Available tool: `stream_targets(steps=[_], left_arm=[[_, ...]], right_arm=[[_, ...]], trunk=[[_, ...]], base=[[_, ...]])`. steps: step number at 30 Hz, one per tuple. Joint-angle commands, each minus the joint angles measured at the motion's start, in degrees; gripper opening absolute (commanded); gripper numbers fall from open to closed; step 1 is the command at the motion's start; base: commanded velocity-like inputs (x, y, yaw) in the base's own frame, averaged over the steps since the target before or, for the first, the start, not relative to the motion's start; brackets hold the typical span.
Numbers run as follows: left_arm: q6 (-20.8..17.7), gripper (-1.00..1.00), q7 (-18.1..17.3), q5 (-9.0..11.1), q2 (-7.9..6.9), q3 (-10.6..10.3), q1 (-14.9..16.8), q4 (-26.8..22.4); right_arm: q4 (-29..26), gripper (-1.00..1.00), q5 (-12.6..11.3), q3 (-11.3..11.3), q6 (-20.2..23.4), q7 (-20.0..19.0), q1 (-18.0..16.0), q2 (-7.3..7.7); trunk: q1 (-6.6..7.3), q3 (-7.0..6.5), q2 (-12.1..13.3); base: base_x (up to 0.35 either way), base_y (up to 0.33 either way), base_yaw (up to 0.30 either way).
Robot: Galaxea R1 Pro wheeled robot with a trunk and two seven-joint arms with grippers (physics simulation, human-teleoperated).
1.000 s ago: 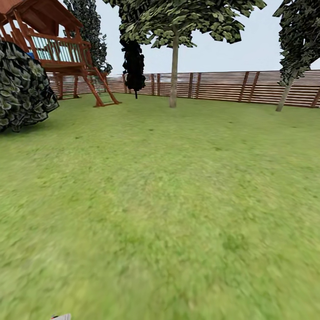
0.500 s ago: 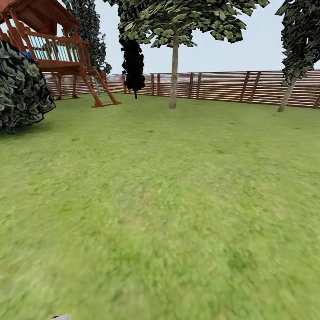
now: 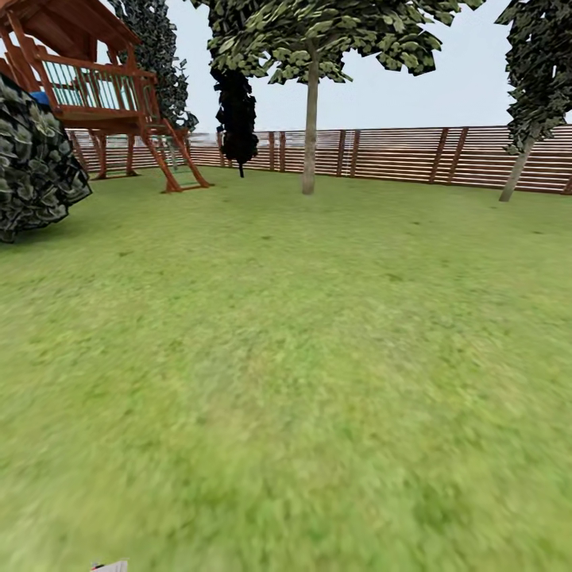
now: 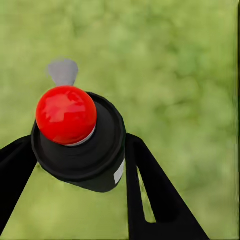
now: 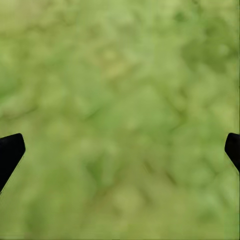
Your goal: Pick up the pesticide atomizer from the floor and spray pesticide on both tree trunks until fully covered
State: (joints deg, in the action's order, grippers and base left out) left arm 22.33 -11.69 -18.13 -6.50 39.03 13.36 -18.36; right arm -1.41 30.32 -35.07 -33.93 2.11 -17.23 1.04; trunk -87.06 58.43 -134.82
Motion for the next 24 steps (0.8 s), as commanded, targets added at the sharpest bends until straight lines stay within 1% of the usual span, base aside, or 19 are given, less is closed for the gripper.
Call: stream_targets(steps=[1,24], left_arm=[[0.0,-1.0,0.0,0.02,0.0,0.01,0.0,-0.01],[0.0,-1.0,0.0,0.02,0.0,-0.01,0.0,-0.01]], right_arm=[[0.0,1.0,0.0,0.0,0.0,0.0,0.0,-0.02],[0.0,1.0,0.0,0.0,0.0,0.0,0.0,-0.01]], trunk=[[0.0,0.0,0.0],[0.0,0.0,0.0]], base=[[0.341,-0.093,0.0],[0.341,-0.093,0.0]])
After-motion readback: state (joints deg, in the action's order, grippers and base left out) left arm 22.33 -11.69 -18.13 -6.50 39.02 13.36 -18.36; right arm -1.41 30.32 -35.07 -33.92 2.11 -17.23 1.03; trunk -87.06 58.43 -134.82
